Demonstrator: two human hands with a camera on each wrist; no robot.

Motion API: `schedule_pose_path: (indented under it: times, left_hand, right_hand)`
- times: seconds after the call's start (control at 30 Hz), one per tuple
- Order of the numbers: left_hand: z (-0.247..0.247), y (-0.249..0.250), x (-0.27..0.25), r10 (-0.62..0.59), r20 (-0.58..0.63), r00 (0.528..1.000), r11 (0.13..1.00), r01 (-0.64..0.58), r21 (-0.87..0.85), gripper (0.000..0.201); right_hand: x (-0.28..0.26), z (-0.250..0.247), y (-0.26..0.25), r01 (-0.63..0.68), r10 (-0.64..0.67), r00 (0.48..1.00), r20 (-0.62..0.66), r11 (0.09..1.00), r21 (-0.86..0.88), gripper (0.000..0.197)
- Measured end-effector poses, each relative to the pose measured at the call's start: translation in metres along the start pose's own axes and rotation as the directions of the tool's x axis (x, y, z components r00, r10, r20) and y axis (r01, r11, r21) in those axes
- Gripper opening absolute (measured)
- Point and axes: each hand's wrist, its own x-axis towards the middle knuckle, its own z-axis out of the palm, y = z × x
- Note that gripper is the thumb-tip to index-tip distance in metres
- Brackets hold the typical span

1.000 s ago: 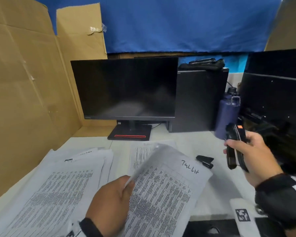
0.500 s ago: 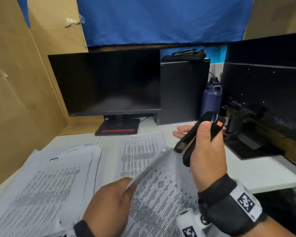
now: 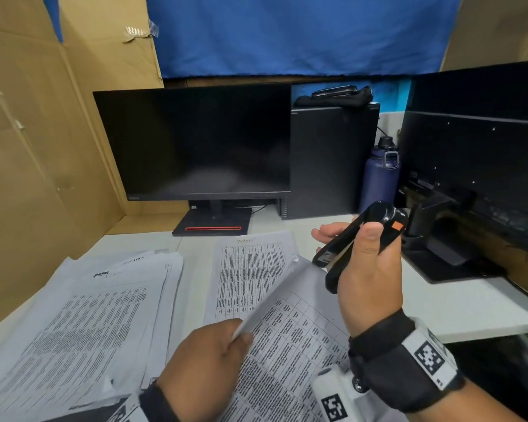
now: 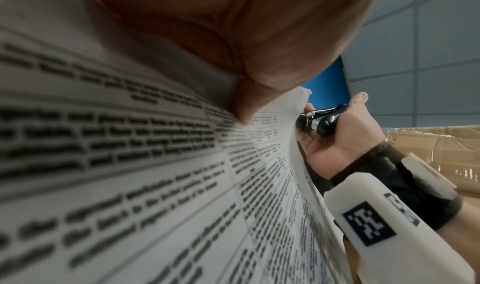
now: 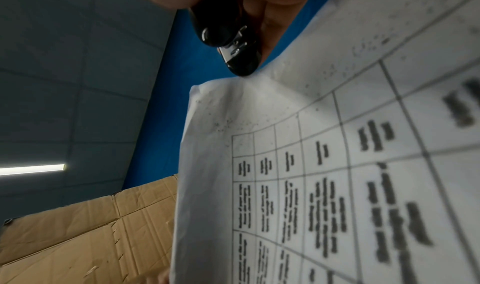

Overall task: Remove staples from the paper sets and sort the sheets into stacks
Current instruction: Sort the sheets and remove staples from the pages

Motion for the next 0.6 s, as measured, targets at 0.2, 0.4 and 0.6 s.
schedule_pose_path:
  times: [0.2, 0.4, 0.6]
  left_hand:
    - [0.003, -0.001, -0.001, -0.005, 0.039, 0.999, 0.999, 0.006, -0.034, 0.039]
    - [0.002, 0.004, -0.004, 0.012, 0.039, 0.999, 1.0, -0.012, 0.0, 0.04]
    - [0.002, 0.01, -0.007, 0.025, 0.037, 0.999, 0.997, -0.027, 0.07, 0.04]
  right_hand:
    - [0.0, -0.001, 0.007, -0.02, 0.02, 1.0, 0.0, 1.0, -0.012, 0.068]
    - [-0.001, 0.0, 0.01, -0.021, 0.021, 1.0, 0.015, 1.0, -0.02, 0.068]
    - [-0.004, 0.001, 0.011, -0.003, 0.003, 0.999, 0.043, 1.0, -0.002, 0.076]
